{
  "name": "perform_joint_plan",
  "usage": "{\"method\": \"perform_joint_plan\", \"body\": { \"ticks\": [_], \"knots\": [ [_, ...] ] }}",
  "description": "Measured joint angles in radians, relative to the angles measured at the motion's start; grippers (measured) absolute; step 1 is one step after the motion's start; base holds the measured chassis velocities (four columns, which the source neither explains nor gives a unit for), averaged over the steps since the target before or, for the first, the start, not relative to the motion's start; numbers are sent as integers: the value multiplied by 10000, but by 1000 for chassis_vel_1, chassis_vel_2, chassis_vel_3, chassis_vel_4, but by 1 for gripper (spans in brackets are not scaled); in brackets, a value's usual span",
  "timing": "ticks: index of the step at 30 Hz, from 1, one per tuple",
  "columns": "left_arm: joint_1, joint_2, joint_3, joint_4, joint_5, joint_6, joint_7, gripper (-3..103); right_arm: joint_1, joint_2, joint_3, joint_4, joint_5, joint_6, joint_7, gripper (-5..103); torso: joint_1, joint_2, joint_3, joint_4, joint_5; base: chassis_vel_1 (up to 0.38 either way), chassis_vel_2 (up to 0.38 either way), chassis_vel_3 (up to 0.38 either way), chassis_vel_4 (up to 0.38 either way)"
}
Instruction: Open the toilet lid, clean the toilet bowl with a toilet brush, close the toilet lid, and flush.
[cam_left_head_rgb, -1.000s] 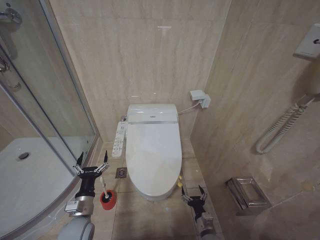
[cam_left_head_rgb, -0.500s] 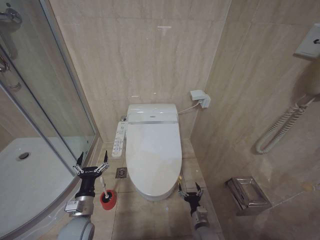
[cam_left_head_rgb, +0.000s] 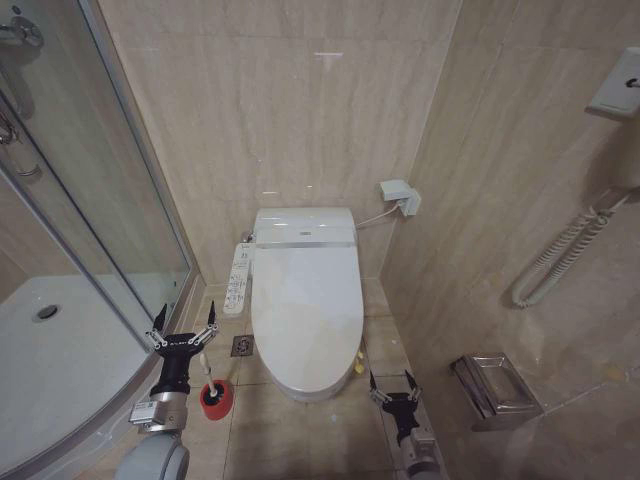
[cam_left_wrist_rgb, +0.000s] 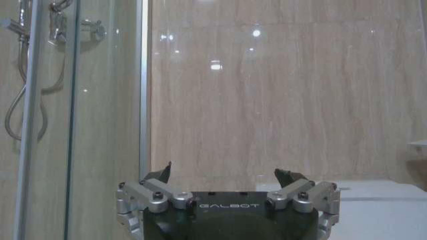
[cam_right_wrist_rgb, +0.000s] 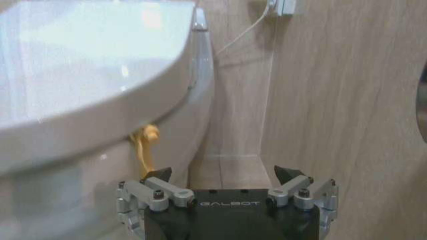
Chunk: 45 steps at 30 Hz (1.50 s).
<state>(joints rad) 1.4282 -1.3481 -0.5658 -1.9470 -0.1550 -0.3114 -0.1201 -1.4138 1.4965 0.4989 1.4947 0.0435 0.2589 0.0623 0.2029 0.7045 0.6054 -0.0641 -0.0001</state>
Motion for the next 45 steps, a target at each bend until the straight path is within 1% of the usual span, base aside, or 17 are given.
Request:
{"method": "perform_joint_plan", "body": {
  "ticks": [5,17,19,27,42,45],
  "knots": [
    [0,0,0,0,0,0,0,100,8,151,-197,107,-29,-42,4,100,0,0,0,1,0,0,0,0,0],
    [0,0,0,0,0,0,0,100,-55,206,-553,-83,-319,30,-22,100,0,0,0,1,0,0,0,0,0],
    [0,0,0,0,0,0,0,100,-103,231,-599,-86,-377,40,-29,100,0,0,0,-2,0,0,0,0,0],
    [0,0,0,0,0,0,0,100,292,422,-505,-618,-481,108,-41,100,0,0,0,2,0,0,0,0,0],
    [0,0,0,0,0,0,0,100,1009,701,-170,-1528,-458,206,-57,100,0,0,0,1,0,0,0,0,0],
    [0,0,0,0,0,0,0,100,1206,830,-70,-1873,-498,351,-62,100,0,0,0,1,0,0,0,0,0]
  ]
}}
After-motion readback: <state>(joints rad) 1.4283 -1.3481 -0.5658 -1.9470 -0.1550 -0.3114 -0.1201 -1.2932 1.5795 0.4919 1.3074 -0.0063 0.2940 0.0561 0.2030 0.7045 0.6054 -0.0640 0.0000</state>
